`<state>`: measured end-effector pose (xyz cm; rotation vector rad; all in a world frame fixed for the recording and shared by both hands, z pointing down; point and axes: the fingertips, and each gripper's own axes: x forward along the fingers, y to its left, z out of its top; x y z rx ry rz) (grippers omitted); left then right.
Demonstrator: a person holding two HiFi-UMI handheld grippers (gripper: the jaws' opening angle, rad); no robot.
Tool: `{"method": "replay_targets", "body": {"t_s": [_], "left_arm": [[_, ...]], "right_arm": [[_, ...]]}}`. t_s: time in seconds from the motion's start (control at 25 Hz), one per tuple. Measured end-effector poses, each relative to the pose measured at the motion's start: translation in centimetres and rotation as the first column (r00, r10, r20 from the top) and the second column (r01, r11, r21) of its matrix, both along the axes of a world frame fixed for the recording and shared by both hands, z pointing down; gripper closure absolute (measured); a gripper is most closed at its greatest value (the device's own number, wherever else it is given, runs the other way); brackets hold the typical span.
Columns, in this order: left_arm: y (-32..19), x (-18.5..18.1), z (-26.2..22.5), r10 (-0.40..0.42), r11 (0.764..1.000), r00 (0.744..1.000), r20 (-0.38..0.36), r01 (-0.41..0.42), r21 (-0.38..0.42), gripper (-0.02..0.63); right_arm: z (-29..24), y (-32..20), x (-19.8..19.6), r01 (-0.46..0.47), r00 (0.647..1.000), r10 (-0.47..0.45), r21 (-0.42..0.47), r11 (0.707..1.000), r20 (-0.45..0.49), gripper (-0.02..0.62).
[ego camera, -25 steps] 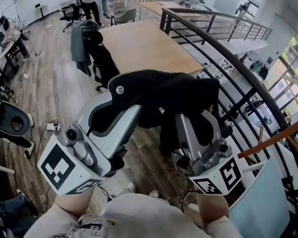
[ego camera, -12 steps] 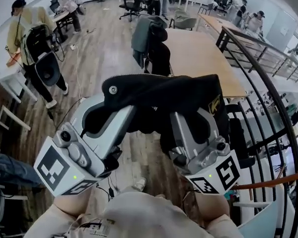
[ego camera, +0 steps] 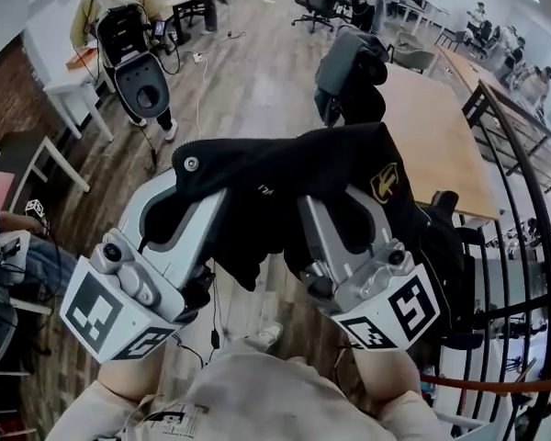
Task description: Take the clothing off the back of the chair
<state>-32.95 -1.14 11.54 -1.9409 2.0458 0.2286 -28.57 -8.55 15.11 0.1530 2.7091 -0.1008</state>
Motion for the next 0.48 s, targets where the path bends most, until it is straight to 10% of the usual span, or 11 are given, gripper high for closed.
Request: {"method": "replay_targets", "body": {"t_s": [0.48], "left_arm": [[5.4, -4.5, 0.4, -0.199, 0.98, 0.98, -0.003, 0.199, 0.02, 0.597]], "right_arm": [[0.9, 5.2, -6.4, 0.301, 0.954, -0.297, -0.124, 0.946, 0.048, 0.557]]}}
